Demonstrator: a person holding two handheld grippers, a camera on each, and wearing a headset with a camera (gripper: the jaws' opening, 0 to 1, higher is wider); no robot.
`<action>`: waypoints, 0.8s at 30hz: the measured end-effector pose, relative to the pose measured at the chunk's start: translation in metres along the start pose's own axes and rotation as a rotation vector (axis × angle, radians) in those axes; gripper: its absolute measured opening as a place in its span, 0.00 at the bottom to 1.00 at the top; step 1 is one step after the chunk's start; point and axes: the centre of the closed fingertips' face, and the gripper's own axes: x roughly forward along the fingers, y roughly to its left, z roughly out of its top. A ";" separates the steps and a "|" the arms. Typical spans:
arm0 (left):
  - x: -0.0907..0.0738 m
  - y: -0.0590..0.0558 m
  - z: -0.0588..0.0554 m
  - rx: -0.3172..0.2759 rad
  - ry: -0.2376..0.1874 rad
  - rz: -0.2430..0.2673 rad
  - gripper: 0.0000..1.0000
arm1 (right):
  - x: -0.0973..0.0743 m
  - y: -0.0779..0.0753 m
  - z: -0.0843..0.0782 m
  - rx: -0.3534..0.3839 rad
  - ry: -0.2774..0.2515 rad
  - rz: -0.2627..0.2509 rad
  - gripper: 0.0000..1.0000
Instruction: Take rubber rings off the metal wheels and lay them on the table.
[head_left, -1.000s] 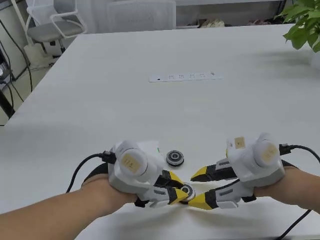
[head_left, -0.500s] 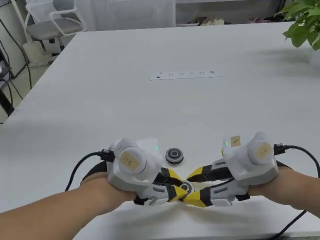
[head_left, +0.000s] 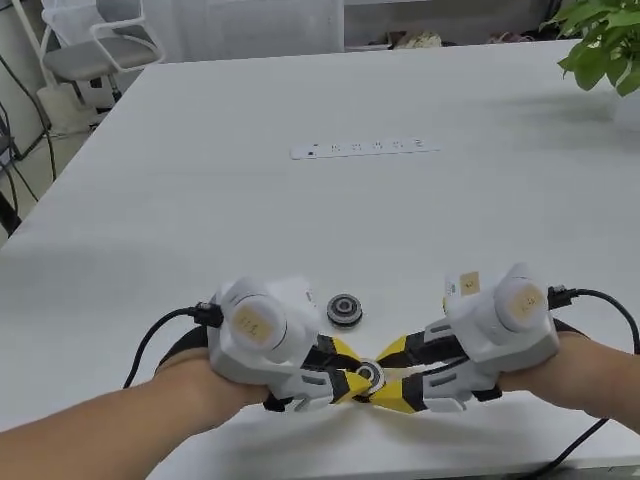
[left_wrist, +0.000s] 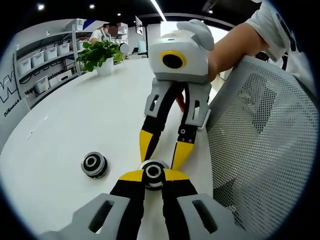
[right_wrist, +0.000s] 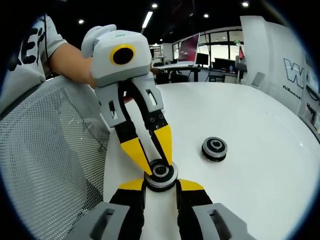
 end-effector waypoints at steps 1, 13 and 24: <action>0.000 0.000 0.000 -0.001 -0.001 0.000 0.07 | -0.001 -0.001 -0.002 -0.006 0.012 -0.002 0.19; 0.000 0.000 0.000 -0.002 -0.005 0.000 0.07 | -0.005 -0.001 -0.007 0.016 0.027 -0.018 0.09; 0.000 0.000 0.000 -0.005 -0.006 0.005 0.07 | -0.006 -0.003 -0.008 0.046 0.039 -0.034 0.01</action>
